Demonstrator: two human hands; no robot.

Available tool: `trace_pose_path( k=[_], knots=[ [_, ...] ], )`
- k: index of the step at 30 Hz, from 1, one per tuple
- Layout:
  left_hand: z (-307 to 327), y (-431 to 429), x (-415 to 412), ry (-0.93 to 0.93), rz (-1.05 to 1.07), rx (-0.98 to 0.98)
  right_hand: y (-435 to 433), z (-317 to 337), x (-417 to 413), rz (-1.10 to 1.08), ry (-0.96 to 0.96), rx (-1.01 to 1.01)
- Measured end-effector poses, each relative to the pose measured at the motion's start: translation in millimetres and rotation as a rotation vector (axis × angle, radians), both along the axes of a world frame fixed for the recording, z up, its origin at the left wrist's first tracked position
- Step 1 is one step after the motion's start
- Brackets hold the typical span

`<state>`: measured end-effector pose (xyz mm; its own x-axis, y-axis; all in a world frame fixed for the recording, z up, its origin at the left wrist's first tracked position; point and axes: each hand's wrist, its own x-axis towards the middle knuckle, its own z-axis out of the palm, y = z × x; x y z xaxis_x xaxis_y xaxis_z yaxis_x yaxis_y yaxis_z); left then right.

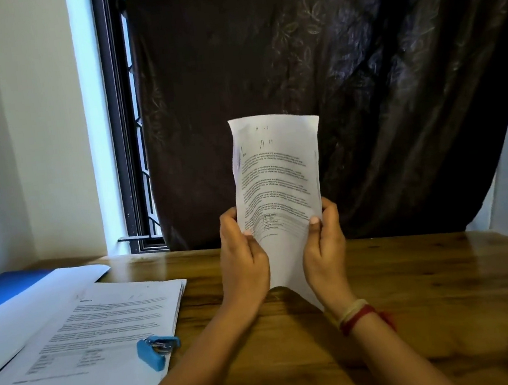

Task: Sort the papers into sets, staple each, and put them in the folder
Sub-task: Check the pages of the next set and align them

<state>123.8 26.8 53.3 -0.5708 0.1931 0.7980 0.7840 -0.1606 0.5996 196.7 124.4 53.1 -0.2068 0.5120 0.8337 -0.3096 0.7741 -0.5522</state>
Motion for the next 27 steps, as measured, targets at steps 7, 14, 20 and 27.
trace_pose_path(
  k=[7,14,20,27],
  knots=[
    [-24,2,-27,-0.267,0.015,-0.286,14,-22,-6,0.039,-0.245,-0.260],
    [-13,-1,-27,-0.228,0.010,-0.248,22,-10,3,0.026,-0.150,-0.405],
    [-20,-1,-29,-0.256,0.019,-0.304,25,-17,4,0.020,-0.175,-0.518],
    [-24,0,-28,-0.330,0.016,-0.305,28,-19,3,0.039,-0.211,-0.498]
  ],
)
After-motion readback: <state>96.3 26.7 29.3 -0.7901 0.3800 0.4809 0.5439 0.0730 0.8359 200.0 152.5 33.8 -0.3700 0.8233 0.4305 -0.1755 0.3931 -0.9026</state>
